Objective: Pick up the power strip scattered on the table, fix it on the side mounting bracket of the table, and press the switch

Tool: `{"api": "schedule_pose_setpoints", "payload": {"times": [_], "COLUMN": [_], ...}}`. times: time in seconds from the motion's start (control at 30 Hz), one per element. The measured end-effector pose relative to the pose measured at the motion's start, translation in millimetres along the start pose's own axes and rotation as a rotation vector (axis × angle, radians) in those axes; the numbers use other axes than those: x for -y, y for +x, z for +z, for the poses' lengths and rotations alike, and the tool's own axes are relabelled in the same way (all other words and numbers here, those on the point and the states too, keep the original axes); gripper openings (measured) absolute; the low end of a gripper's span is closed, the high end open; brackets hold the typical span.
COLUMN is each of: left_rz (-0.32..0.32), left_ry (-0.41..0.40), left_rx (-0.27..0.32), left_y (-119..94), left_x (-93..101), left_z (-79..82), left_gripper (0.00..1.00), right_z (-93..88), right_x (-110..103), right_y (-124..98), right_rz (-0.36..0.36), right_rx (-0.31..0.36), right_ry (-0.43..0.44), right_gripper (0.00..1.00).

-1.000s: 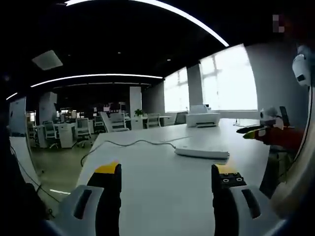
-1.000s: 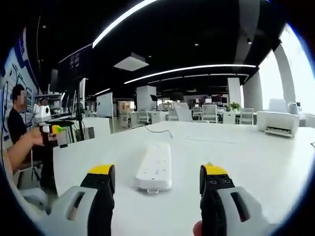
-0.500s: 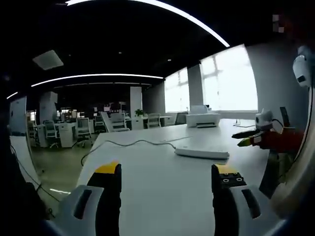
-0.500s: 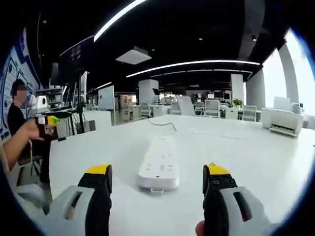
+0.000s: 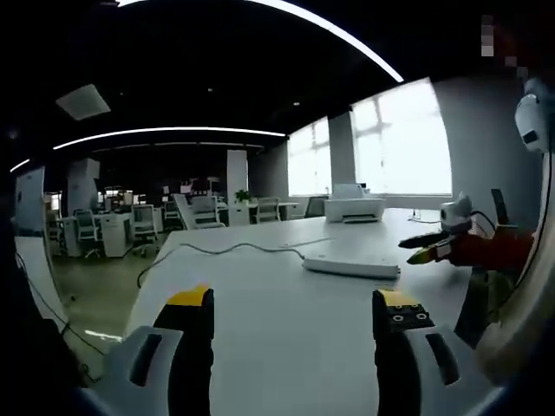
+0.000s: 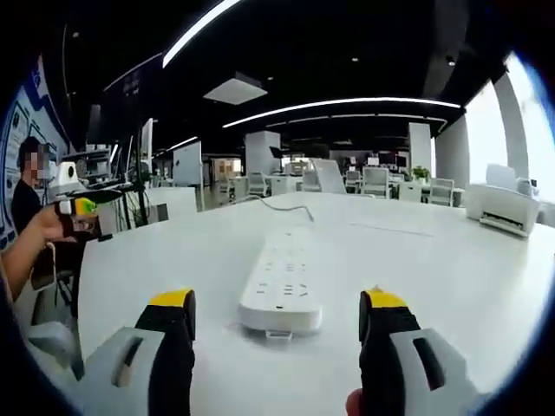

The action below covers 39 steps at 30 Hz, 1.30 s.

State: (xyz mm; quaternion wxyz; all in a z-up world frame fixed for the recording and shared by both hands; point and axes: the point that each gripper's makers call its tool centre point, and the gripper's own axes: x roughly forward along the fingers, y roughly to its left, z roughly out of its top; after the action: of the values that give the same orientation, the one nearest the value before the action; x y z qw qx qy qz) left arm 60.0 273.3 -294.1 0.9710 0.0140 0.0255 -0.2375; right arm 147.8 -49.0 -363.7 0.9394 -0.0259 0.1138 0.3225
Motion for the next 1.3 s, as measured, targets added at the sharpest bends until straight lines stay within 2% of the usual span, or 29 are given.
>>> {"api": "schedule_pose_setpoints", "payload": {"times": [0.73, 1.3], "left_rz": [-0.012, -0.006], "left_ry": [-0.009, -0.013], "left_rx": [-0.003, 0.0], "left_y": [1.5, 0.5], "left_x": [0.0, -1.2], "left_z": [-1.2, -0.7], "left_gripper": [0.79, 0.79], "right_z": [-14.4, -21.0], "right_x": [3.9, 6.1], "right_y": [17.6, 25.5], "right_rz": [-0.051, -0.083], "right_rx": [-0.064, -0.116], "right_ry": [-0.019, -0.004], "right_gripper": [0.75, 0.7]}}
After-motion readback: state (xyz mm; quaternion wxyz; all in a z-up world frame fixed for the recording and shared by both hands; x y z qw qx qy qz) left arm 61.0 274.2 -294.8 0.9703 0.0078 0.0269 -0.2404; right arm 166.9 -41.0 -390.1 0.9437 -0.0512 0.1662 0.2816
